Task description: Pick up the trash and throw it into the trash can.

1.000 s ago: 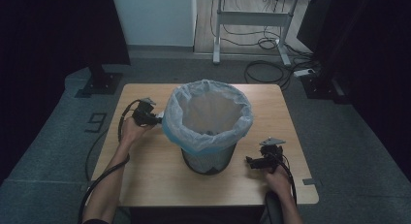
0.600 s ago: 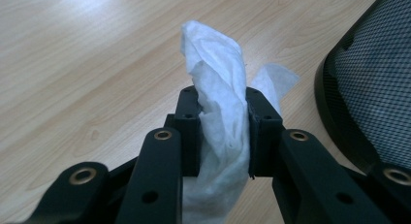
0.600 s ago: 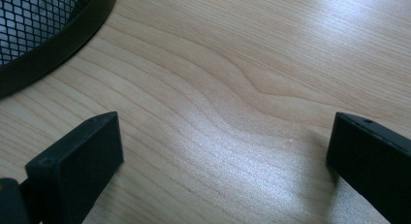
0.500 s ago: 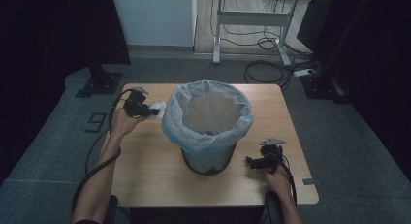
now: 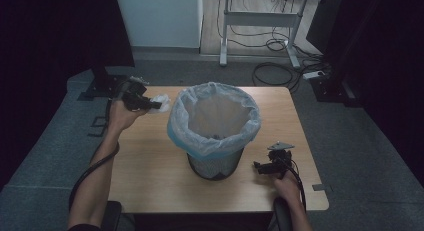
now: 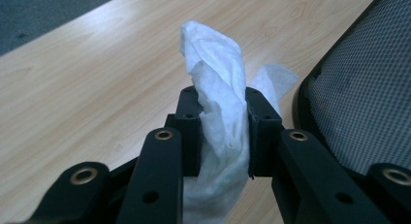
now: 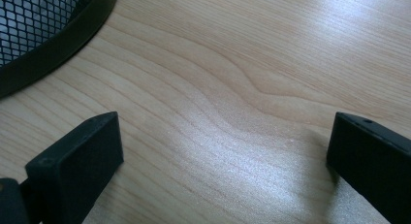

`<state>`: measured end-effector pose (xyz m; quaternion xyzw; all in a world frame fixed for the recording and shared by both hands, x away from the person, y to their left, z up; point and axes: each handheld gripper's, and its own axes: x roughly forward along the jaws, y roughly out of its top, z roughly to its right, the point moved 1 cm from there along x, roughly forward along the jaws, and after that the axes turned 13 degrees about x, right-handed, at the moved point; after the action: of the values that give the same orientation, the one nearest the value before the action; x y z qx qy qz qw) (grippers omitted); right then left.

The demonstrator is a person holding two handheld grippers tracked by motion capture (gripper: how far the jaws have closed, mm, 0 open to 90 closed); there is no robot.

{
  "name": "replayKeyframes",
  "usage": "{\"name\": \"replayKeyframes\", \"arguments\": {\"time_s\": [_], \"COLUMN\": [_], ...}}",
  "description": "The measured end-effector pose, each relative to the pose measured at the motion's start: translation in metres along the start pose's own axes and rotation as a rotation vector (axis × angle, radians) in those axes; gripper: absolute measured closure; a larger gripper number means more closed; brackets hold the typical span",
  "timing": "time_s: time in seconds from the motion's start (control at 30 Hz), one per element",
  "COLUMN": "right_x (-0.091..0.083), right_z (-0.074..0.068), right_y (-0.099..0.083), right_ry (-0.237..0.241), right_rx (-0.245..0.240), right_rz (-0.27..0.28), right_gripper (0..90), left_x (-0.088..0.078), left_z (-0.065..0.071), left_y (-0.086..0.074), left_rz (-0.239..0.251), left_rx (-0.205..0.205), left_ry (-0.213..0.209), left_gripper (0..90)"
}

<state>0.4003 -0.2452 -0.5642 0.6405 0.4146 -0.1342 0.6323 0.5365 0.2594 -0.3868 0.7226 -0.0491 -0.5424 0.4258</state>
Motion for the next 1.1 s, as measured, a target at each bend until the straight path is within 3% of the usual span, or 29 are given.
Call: {"name": "replayKeyframes", "arguments": {"time_s": [0.53, 1.1], "right_x": [0.000, 0.000], "right_z": [0.000, 0.000], "right_y": [0.000, 0.000], "right_ry": [0.002, 0.003], "right_rx": [-0.002, -0.003], "right_rz": [0.000, 0.000], "right_gripper": [0.0, 0.0], "left_x": [-0.037, -0.076], "left_z": [0.004, 0.016], "left_y": [0.044, 0.080], "left_rz": [0.017, 0.052], "left_rx": [0.031, 0.054], "left_ry": [-0.012, -0.039], "left_gripper": [71.9, 71.9]}}
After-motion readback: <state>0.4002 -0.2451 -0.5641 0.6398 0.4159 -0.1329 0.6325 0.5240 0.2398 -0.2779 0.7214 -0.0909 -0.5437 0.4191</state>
